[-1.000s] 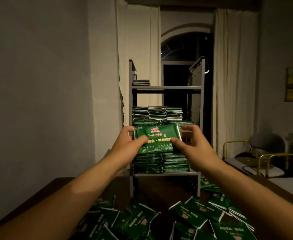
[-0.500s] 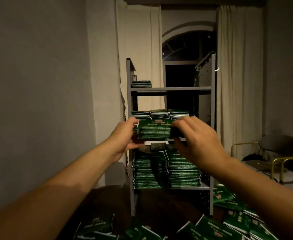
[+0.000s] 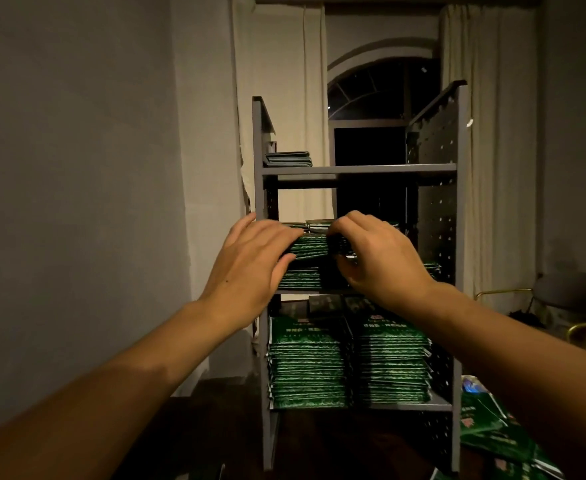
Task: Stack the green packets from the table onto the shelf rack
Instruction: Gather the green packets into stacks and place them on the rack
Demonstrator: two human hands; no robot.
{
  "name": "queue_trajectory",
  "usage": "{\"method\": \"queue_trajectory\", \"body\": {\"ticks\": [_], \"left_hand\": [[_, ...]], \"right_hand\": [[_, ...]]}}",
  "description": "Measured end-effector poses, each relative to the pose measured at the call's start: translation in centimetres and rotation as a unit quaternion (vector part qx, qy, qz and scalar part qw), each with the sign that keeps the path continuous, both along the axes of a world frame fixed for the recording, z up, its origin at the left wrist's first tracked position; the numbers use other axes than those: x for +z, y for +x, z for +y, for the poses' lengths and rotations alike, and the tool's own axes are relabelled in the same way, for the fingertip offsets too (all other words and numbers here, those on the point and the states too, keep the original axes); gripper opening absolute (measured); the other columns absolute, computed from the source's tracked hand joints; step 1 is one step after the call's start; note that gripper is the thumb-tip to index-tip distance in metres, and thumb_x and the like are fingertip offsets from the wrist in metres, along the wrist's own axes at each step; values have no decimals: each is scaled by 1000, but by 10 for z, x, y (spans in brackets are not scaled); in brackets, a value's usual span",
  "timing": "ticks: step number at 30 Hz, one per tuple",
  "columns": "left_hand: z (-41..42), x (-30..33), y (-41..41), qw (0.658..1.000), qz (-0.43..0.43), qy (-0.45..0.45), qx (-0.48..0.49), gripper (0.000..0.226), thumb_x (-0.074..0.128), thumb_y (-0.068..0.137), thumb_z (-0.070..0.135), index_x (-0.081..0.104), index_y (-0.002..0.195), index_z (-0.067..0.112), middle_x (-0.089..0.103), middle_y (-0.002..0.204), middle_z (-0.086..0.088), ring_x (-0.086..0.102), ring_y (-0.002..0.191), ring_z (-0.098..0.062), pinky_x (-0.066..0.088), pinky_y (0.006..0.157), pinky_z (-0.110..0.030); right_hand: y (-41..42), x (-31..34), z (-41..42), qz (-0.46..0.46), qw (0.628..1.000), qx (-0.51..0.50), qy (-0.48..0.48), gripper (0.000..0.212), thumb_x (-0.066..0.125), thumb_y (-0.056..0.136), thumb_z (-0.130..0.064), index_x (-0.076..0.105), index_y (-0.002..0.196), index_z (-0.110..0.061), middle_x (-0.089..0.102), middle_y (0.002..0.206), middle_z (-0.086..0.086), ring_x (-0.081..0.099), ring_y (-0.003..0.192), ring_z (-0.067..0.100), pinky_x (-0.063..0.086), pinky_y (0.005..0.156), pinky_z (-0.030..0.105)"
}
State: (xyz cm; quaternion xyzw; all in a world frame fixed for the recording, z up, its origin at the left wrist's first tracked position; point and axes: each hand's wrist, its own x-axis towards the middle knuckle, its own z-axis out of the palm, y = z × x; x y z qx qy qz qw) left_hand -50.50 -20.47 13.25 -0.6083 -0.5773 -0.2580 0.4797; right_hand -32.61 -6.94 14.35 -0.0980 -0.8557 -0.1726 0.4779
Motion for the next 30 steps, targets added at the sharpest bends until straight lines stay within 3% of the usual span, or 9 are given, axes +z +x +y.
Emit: {"method": "queue_trajectory", "body": {"ticks": [4,7,10,13,20,25,30], "left_hand": [[12,-9,-11,1000,-2,0,10,33,64,96,19,64,129,19,68,120,2,63,112,-18,19,121,-36],[15,-14,-13,1000,-6,11,11,30,62,96,18,66,126,17,69,118,0,64,109,-20,25,119,-41],[18,-15,-12,1000,3,21,18,32,62,96,18,63,128,16,68,118,0,63,109,-20,25,120,-41],[17,-14,-12,999,24,29,22,36,64,96,18,58,131,14,67,119,-1,61,112,-21,25,121,-44],[16,-14,-16,993,96,21,59,25,69,93,15,66,117,13,68,112,-4,65,104,-25,30,119,-47],[9,-11,-3,995,73,36,59,30,68,92,19,61,121,12,65,116,-5,61,108,-26,34,114,-45],[-18,-5,17,998,41,17,43,27,66,89,3,61,115,10,62,109,-7,58,96,-28,41,94,-38]], "right_hand": [[-9,-6,9,-33,999,10,-19,37,73,87,-27,58,120,-20,53,123,2,52,110,22,51,85,34],[-8,-11,14,-14,1000,5,-1,49,68,87,-45,51,125,-20,47,123,3,47,104,18,46,83,30],[-10,-14,15,-2,999,3,32,36,70,89,-37,53,113,-16,50,110,4,46,91,18,35,72,26],[-15,-16,15,-12,1000,4,25,28,72,88,-29,56,107,-17,52,105,2,48,89,19,31,70,25],[-14,-14,12,-9,1000,-12,15,29,77,84,-30,59,104,-19,54,101,0,49,88,19,32,70,25],[-4,-10,-2,10,998,4,-57,29,70,89,-40,51,101,-23,47,101,-6,45,77,12,38,60,26],[22,-7,-27,-29,994,24,-106,14,58,96,-37,51,99,-25,54,95,-8,53,83,14,43,69,31]]}}
